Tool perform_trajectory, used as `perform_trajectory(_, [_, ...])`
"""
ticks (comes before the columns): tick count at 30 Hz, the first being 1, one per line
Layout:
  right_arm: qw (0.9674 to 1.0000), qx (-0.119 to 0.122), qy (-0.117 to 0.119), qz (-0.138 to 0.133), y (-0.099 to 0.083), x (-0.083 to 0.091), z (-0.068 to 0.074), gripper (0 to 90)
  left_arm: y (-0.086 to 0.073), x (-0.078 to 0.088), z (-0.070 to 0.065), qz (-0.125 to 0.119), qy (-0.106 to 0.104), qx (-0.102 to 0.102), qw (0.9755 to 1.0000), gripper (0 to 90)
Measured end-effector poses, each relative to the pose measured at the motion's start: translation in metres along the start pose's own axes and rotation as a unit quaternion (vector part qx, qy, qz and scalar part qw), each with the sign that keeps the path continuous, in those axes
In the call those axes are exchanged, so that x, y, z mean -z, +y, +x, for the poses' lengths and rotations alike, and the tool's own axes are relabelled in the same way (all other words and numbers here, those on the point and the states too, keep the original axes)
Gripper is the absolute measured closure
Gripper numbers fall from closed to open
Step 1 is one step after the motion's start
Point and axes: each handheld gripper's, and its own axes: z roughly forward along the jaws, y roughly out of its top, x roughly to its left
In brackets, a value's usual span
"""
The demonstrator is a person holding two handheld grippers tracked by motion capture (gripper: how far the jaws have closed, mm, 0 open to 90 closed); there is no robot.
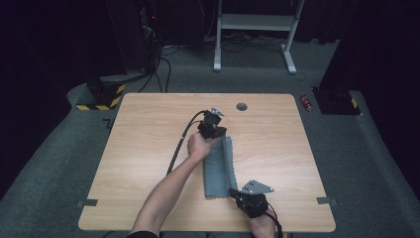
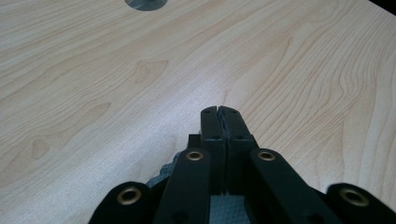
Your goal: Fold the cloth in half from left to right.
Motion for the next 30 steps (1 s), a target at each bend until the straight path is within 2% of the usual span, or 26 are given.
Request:
perform_trajectory(5, [0.9999,-0.01,-0.001,0.004,-0.004,0.0,-0.006,90.0,0.0,-0.007,-0.002,0.009,0.005,-0.003,0.9999,89.5])
perform_trajectory(9, [0.9996,-0.025,-0.003,0.009,-0.007,-0.001,-0.01,90.0,-0.001,-0.014,-0.001,0.021,0.01,0.003,0.9997,89.3])
perform_trajectory(14, [0.9995,-0.027,-0.01,0.016,-0.01,-0.003,-0.014,89.8,-0.002,-0.022,-0.002,0.034,0.022,-0.01,0.9991,89.1])
perform_trajectory(20, [0.9993,-0.026,-0.015,0.023,-0.009,-0.005,-0.014,89.6,-0.003,-0.026,-0.001,0.036,0.025,-0.005,0.999,89.1])
perform_trajectory(23, [0.9993,-0.025,-0.015,0.022,-0.009,-0.004,-0.014,89.7,-0.003,-0.026,-0.003,0.037,0.027,-0.007,0.9989,89.1])
perform_trajectory(25, [0.9994,-0.028,-0.007,0.017,-0.008,-0.003,-0.013,89.7,-0.002,-0.023,-0.004,0.032,0.027,-0.013,0.999,89.5])
perform_trajectory(27, [0.9996,-0.027,-0.003,0.013,-0.006,-0.001,-0.011,89.7,0.001,-0.015,-0.006,0.031,0.035,-0.026,0.9986,89.6])
perform_trajectory(30, [0.9998,-0.015,0.003,0.013,0.0,-0.003,-0.006,89.7,0.002,-0.008,-0.004,0.032,0.038,-0.023,0.9985,89.7])
